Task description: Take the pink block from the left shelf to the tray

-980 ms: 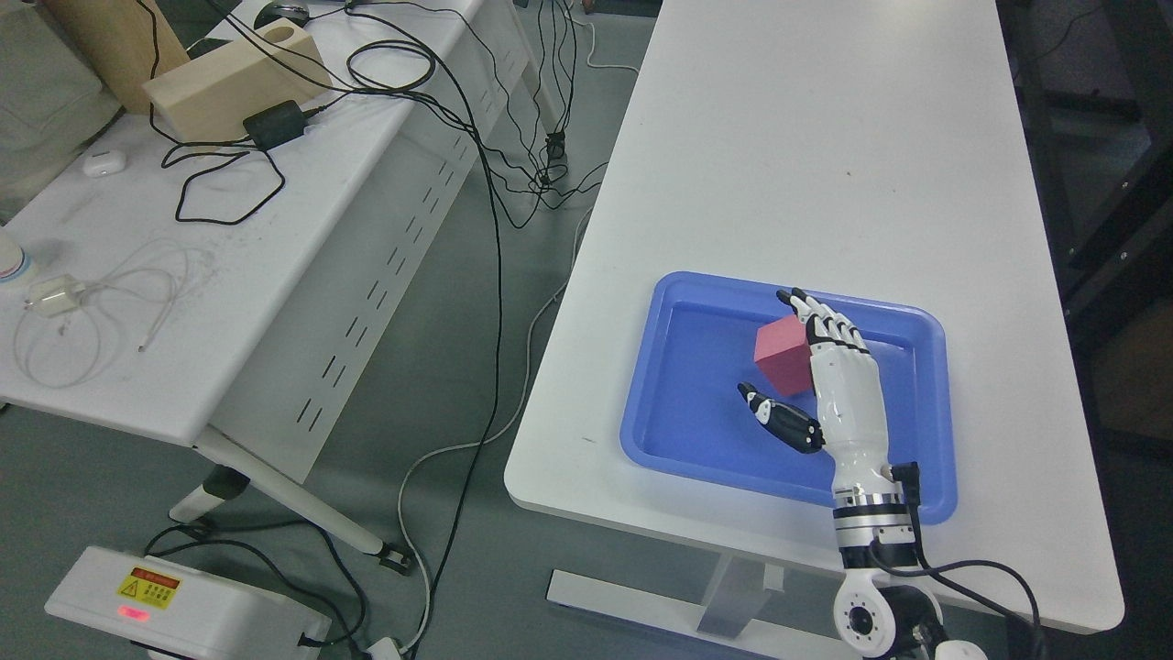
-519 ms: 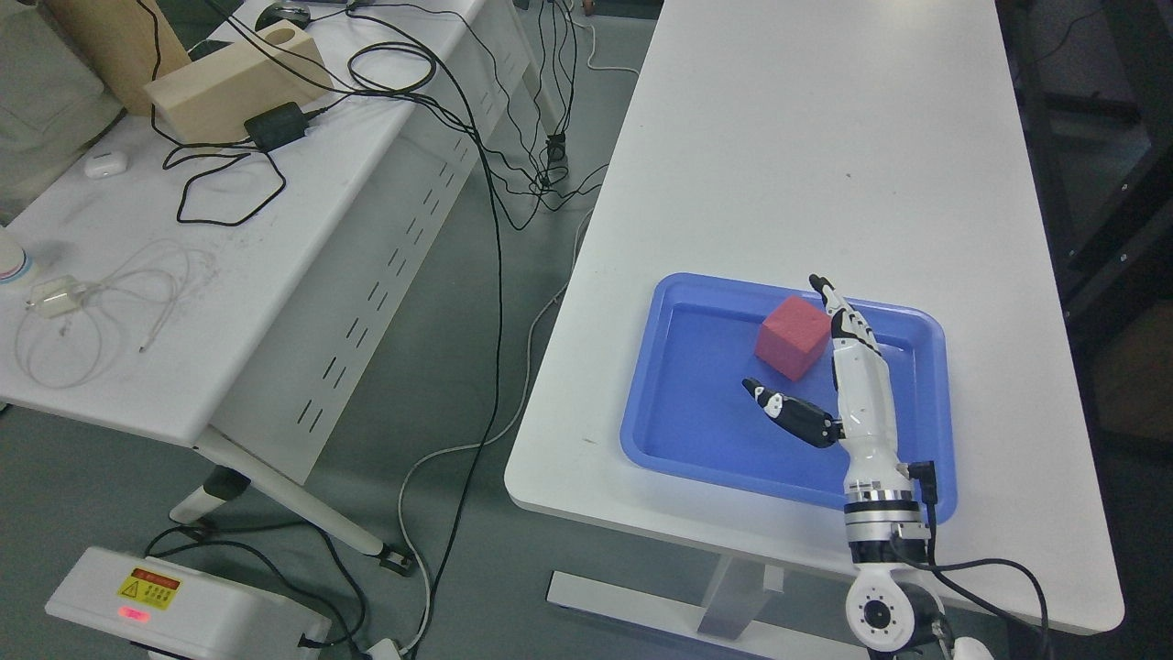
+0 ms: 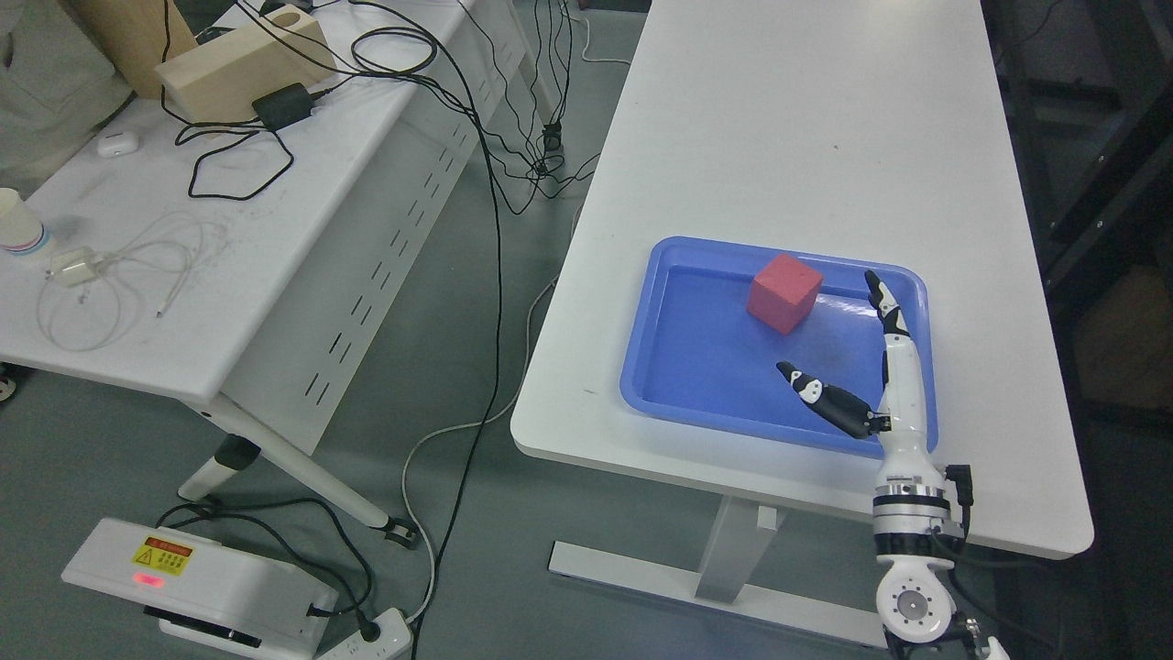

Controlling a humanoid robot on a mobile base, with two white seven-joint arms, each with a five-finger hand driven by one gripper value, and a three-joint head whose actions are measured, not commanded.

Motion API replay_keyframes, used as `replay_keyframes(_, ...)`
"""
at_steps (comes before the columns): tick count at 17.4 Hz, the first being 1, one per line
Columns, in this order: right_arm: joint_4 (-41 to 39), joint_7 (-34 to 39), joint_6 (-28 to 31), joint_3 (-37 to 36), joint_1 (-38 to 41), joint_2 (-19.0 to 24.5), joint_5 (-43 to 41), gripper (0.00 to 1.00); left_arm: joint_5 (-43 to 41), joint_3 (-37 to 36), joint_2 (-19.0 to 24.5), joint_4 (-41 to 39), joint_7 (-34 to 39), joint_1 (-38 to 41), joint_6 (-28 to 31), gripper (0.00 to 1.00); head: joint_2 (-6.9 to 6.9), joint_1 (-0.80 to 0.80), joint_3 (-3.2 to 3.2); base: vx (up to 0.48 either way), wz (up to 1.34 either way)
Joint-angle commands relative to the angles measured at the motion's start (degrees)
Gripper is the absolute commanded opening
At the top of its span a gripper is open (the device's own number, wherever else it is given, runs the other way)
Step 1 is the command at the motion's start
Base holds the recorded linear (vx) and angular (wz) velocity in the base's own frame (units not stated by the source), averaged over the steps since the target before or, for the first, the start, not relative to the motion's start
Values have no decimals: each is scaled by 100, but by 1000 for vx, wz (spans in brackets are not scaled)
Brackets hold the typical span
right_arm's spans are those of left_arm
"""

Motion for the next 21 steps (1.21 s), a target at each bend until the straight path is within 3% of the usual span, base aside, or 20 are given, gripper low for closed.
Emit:
replay_keyframes(1, 20, 14, 81, -221, 2, -150, -659, 100, 0, 0, 100, -100, 5, -185, -4, 100, 0, 0, 0, -185, -32)
replay_keyframes(6, 20, 5, 740, -326, -6, -132, -1195, 100, 0, 0, 100, -100, 5, -185, -4, 100, 0, 0, 0, -209, -15)
replay_keyframes(21, 20, 14, 714, -326, -15, -141, -1213, 100, 0, 0, 100, -100, 5, -185, -4, 100, 0, 0, 0, -170, -239)
